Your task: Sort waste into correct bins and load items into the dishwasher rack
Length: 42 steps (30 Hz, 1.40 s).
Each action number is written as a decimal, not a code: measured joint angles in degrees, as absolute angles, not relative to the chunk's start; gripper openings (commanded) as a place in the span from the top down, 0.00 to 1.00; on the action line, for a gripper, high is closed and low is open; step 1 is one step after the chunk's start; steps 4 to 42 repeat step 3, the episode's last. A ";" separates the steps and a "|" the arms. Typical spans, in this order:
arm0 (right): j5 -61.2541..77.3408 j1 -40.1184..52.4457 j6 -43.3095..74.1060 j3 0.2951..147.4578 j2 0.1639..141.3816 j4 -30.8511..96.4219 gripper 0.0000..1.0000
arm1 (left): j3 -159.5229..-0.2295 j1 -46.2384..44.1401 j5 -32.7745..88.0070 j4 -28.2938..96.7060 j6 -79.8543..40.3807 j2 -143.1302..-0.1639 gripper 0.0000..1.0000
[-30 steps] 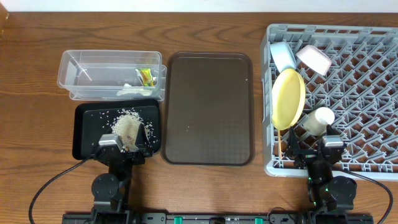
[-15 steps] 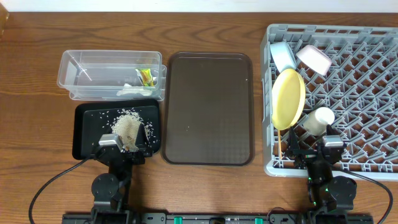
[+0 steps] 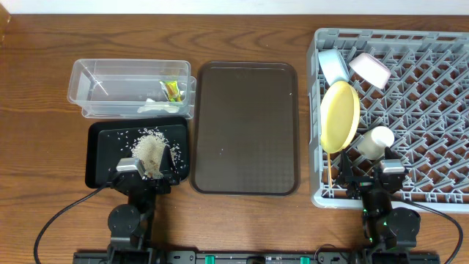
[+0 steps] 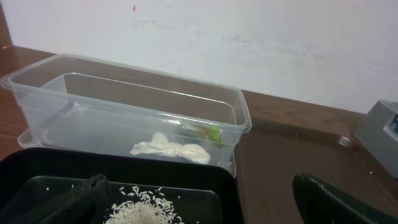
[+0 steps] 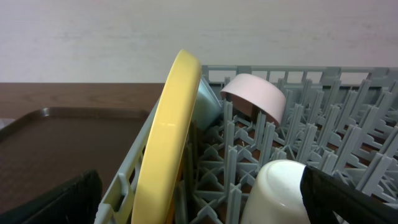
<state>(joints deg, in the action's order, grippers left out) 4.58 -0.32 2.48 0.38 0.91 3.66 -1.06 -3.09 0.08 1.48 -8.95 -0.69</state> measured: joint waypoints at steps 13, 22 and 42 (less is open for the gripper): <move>4.56 -0.32 2.48 0.38 0.91 3.66 0.01 | -1.06 -3.09 0.08 1.48 -8.95 -0.67 0.04; 4.56 -0.32 2.48 0.38 0.91 3.66 0.01 | -1.06 -3.09 0.08 1.48 -8.95 -0.67 0.04; 4.56 -0.32 2.48 0.38 0.91 3.66 0.01 | -1.06 -3.09 0.08 1.48 -8.95 -0.67 0.04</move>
